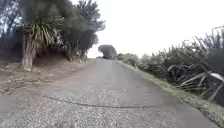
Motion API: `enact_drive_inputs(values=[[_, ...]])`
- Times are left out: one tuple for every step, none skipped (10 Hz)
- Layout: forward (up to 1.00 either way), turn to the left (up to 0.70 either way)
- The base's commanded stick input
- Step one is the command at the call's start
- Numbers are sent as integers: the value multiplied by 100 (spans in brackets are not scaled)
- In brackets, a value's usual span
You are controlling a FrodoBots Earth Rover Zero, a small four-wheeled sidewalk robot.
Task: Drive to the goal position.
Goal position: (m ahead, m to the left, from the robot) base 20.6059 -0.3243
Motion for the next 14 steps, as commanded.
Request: enact_drive_inputs(values=[[70,2],[70,3],[70,3],[70,7],[70,13],[70,23],[70,29],[70,9],[70,3],[70,2],[70,2],[70,2],[70,2],[70,2]])
